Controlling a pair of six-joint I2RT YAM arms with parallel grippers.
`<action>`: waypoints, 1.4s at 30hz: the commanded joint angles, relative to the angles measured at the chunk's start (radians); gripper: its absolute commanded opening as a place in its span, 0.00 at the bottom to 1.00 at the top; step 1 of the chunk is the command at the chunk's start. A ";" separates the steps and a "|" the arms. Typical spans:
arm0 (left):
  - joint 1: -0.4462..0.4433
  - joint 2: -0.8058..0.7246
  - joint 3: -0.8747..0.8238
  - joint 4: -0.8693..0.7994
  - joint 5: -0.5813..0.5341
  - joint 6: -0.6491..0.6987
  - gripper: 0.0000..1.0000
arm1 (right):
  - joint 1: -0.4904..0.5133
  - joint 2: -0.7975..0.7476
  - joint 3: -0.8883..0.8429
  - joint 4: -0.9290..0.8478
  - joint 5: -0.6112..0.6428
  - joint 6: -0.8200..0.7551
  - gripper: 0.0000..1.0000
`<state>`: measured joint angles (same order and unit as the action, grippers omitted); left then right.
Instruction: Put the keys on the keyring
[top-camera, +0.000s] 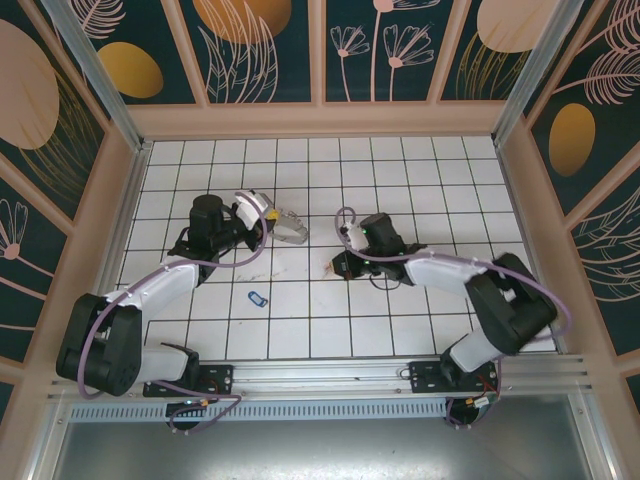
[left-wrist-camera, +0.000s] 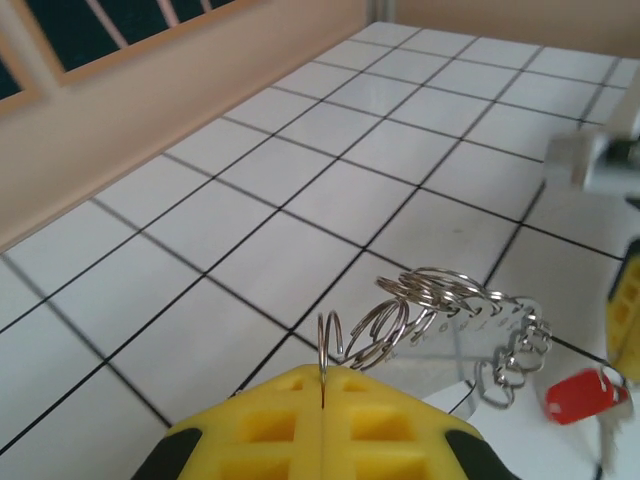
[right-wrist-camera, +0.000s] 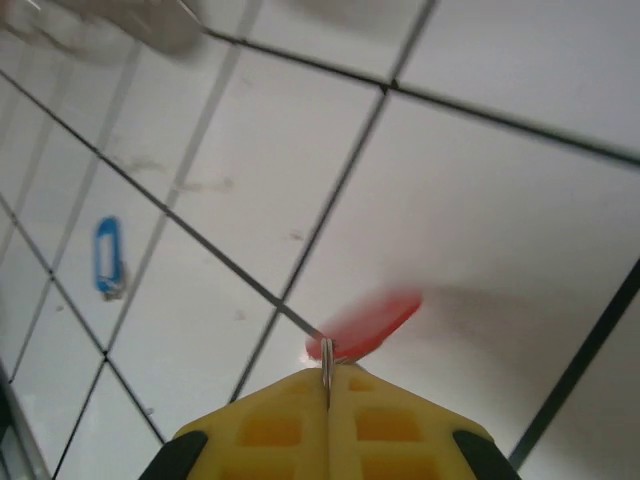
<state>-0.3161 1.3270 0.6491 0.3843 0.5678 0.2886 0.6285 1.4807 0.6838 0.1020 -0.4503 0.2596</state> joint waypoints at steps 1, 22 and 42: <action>-0.005 0.021 0.043 0.018 0.200 0.048 0.00 | -0.064 -0.124 -0.059 0.124 -0.044 -0.086 0.00; -0.209 0.185 0.202 -0.220 0.455 0.269 0.00 | -0.136 -0.654 -0.244 0.120 0.073 -0.625 0.00; -0.265 0.301 0.244 -0.254 0.472 0.204 0.00 | 0.016 -0.529 -0.268 0.138 0.001 -0.633 0.00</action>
<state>-0.5762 1.6131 0.8669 0.1059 0.9958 0.5282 0.6315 0.9455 0.4351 0.2073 -0.4198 -0.3870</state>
